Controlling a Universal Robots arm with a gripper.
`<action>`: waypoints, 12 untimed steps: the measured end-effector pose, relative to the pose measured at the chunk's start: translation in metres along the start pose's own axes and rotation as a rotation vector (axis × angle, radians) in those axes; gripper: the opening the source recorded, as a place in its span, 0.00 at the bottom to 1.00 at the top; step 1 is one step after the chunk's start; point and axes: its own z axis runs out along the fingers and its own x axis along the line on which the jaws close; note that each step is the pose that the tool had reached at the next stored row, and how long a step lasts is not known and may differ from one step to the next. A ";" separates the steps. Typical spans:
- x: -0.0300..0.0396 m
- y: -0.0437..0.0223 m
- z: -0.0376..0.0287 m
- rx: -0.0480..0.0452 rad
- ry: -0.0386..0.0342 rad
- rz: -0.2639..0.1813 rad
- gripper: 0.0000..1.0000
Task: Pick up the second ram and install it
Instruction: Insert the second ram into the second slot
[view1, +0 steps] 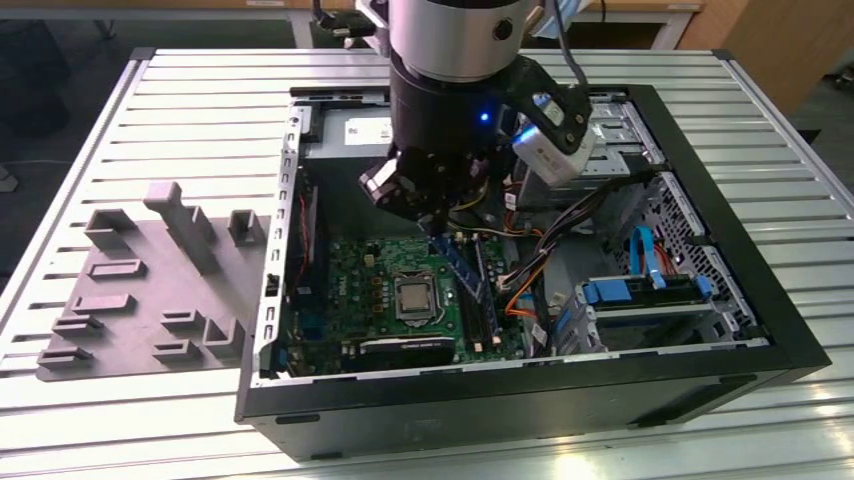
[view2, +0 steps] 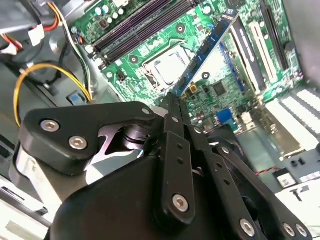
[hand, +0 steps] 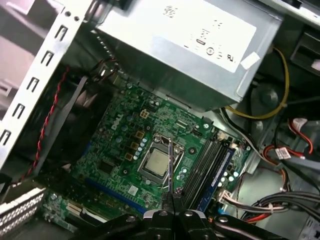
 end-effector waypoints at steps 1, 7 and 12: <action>0.0000 0.0000 0.0003 -0.0001 0.0005 -0.018 0.11; 0.0000 -0.0001 0.0016 -0.0006 0.0036 -0.127 0.11; 0.0000 -0.0001 0.0024 -0.0009 0.0051 -0.173 0.11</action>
